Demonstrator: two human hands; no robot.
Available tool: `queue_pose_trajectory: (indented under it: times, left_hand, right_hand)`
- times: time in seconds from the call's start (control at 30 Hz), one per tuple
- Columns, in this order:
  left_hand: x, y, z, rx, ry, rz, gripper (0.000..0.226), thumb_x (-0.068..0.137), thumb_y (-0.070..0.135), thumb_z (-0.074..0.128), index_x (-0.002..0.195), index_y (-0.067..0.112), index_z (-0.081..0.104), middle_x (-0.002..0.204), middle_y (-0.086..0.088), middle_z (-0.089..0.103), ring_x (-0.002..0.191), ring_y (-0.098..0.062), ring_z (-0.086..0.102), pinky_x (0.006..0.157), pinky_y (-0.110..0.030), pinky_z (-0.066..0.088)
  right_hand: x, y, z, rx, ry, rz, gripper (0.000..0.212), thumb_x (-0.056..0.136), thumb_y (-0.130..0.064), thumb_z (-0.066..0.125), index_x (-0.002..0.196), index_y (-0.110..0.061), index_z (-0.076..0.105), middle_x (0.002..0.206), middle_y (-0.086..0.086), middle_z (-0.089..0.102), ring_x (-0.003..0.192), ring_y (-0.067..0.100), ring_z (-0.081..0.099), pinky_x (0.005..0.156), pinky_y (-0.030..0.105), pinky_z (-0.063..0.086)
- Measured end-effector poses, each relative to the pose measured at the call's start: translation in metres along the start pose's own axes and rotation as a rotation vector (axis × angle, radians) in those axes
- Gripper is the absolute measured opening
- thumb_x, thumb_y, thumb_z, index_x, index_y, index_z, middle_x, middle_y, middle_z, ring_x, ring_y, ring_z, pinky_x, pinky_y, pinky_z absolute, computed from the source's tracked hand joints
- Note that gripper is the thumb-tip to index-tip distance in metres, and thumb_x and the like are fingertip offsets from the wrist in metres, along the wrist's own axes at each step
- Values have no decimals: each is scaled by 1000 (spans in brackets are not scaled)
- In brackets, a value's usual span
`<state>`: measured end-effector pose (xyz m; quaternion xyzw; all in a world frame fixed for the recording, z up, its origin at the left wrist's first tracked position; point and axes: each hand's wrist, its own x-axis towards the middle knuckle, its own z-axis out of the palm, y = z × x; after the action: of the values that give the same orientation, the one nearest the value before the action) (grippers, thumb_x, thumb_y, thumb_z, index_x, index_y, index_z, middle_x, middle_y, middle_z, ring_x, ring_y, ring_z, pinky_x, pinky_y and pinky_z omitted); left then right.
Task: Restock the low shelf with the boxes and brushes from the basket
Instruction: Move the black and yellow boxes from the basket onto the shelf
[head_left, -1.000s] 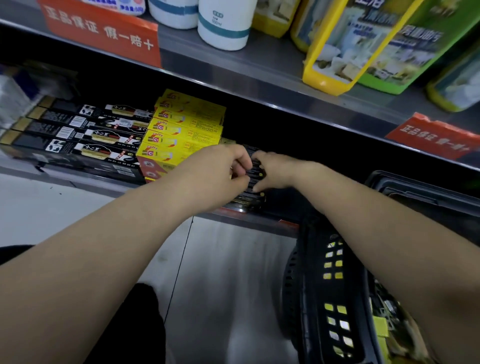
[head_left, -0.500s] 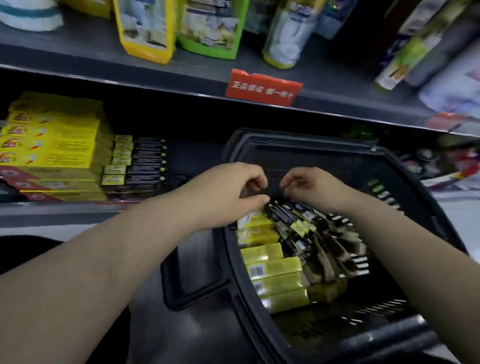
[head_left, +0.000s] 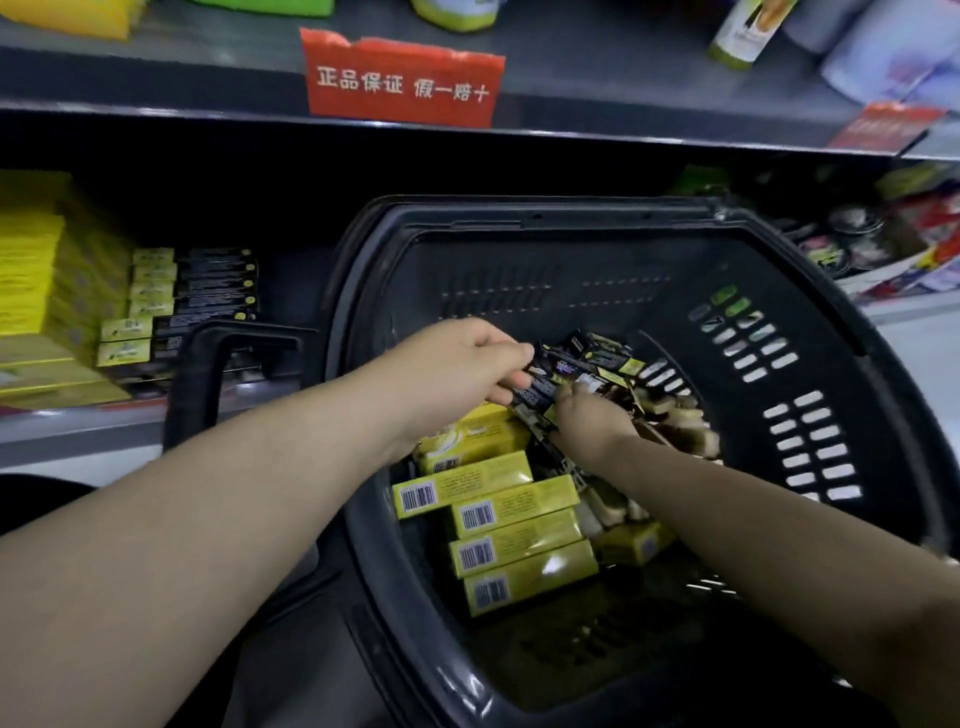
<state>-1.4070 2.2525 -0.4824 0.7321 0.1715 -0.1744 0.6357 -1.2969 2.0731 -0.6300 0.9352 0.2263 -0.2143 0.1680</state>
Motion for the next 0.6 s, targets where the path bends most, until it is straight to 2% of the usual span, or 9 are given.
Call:
queue_pose_trajectory:
  times: [0.07, 0.13, 0.23, 0.3, 0.37, 0.43, 0.47, 0.53, 0.6]
  left_hand:
    - [3, 0, 2, -123, 31, -88, 18, 93, 31, 53, 104, 18, 60, 102, 3, 68, 96, -12, 64, 98, -36, 45]
    - [7, -1, 4, -238, 65, -182, 34, 92, 30, 55, 120, 11, 54, 113, -5, 63, 102, -18, 61, 99, -38, 45]
    - [11, -3, 8, -346, 103, -287, 57, 90, 33, 58, 136, 7, 38, 133, -16, 48, 116, -29, 52, 100, -44, 44]
    - [13, -7, 11, -372, 123, -310, 64, 90, 34, 59, 140, 4, 33, 141, -21, 40, 124, -35, 46, 103, -48, 42]
    - [15, -12, 14, -389, 133, -303, 59, 89, 33, 61, 134, 1, 42, 132, -21, 50, 119, -34, 51, 102, -48, 43]
    - [15, -15, 16, -403, 173, -285, 42, 89, 26, 62, 118, -3, 55, 103, -16, 63, 98, -31, 61, 93, -44, 50]
    - [16, -15, 16, -408, 200, -278, 32, 89, 21, 62, 108, -4, 58, 91, -15, 63, 87, -29, 63, 88, -42, 52]
    - [16, -15, 15, -437, 233, -282, 11, 89, 11, 60, 88, 1, 59, 81, -13, 63, 75, -26, 62, 80, -39, 52]
    - [14, -14, 14, -458, 225, -293, 7, 89, 8, 58, 82, 6, 57, 87, -14, 67, 80, -26, 65, 83, -39, 54]
  right_hand:
    - [-1, 1, -11, 110, -54, 12, 41, 90, -24, 55, 123, -1, 46, 118, 15, 56, 96, 26, 60, 67, 30, 48]
    - [-5, 8, -28, 349, -134, 37, 33, 87, -25, 58, 105, 2, 60, 93, 11, 62, 78, 23, 59, 61, 28, 48]
    - [-30, 13, -60, 1006, -271, 44, 17, 86, -21, 62, 89, -6, 67, 91, 12, 65, 75, 22, 60, 65, 29, 50]
    - [-50, 8, -74, 1360, -324, -73, 5, 85, -15, 64, 82, -13, 60, 89, 9, 67, 78, 19, 57, 61, 23, 46]
    - [-67, -3, -81, 1350, -249, -286, 17, 81, -17, 69, 82, -18, 53, 82, 3, 63, 76, 16, 55, 62, 24, 44]
    - [-75, -15, -86, 1258, -209, -431, 27, 73, -32, 74, 84, -22, 51, 77, -6, 58, 70, 9, 53, 64, 25, 43]
    - [-74, -15, -87, 1239, -238, -483, 27, 71, -40, 72, 84, -26, 53, 77, -8, 58, 71, 7, 55, 67, 23, 45]
    - [-61, -9, -84, 1257, -248, -471, 20, 76, -50, 65, 85, -33, 62, 84, -12, 64, 83, 7, 61, 80, 22, 48]
    - [-32, 10, -75, 1121, -57, -291, 24, 86, -47, 57, 100, -29, 64, 103, -7, 65, 103, 14, 60, 91, 27, 46]
